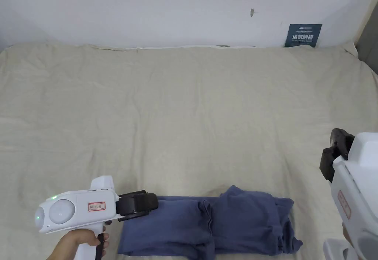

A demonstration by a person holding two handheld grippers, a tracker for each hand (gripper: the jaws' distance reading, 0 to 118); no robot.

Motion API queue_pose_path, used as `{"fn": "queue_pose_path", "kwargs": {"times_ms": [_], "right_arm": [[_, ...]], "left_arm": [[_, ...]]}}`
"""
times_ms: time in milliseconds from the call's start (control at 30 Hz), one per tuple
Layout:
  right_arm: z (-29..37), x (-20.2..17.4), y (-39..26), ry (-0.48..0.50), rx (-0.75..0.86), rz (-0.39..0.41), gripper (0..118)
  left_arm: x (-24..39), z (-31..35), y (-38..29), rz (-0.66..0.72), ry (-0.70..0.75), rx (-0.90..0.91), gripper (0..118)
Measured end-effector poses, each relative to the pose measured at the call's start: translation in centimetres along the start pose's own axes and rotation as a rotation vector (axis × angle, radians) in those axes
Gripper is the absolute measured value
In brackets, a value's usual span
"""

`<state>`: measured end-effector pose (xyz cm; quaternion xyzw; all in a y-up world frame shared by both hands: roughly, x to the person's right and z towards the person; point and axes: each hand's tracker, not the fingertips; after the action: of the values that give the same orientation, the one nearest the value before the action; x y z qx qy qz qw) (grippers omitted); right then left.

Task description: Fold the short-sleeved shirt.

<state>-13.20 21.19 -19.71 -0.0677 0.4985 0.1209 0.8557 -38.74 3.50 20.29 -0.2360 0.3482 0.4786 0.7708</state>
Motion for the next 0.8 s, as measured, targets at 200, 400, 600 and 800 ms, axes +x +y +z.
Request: {"fn": "queue_pose_path", "kwargs": {"times_ms": [200,400,600,800], "right_arm": [[-0.3,-0.8,-0.2,-0.004,-0.018,0.021,2],[-0.5,-0.9,-0.5,-0.018,-0.033,0.039,2],[-0.7,-0.7,-0.7,-0.020,-0.047,0.024,2],[-0.7,-0.6,-0.2,-0.013,-0.033,0.028,2]], "left_arm": [[-4.0,-2.0,-0.2,0.070,-0.010,-0.058,102],[-2.9,-2.4,-1.9,0.029,-0.026,-0.087,68],[-2.5,-2.7,-2.2,-0.054,0.009,-0.090,12],[-1.0,0.0,-1.9,-0.047,0.018,-0.025,9]]}}
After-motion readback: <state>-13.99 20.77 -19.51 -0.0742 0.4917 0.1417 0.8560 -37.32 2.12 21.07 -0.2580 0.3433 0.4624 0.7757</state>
